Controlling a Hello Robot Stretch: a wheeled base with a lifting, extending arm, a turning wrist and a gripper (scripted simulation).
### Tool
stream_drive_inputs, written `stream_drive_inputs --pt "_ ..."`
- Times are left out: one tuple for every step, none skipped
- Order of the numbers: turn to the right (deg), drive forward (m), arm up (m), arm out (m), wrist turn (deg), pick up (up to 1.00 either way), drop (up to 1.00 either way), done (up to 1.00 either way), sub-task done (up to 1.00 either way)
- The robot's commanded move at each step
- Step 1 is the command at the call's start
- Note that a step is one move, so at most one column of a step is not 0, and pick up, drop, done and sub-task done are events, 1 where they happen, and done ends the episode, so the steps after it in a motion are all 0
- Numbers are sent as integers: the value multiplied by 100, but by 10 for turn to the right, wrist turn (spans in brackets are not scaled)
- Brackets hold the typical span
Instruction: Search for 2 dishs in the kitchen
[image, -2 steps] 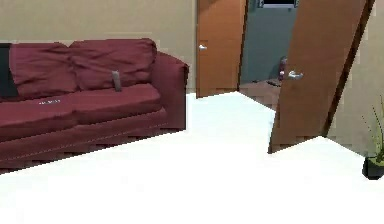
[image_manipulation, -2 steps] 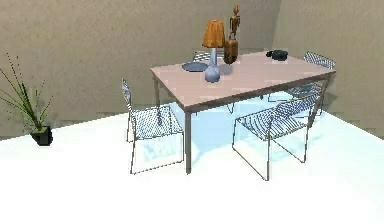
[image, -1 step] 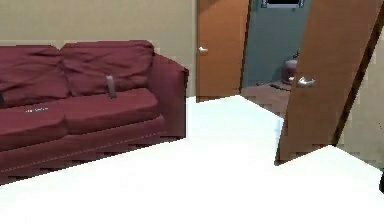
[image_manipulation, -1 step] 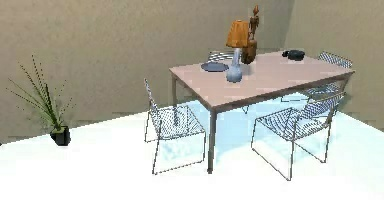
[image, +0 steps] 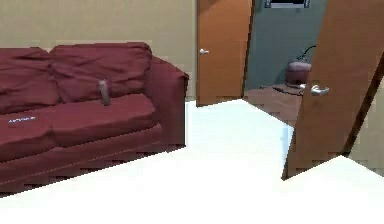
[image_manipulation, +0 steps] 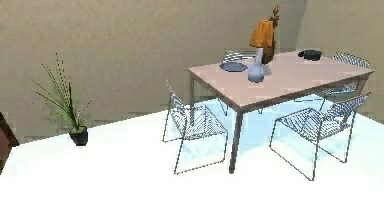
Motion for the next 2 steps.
stream_drive_inputs --pt "150 0 0 0 0 0 0 0 0" --pt "0 100 0 0 0 0 0 0 0"
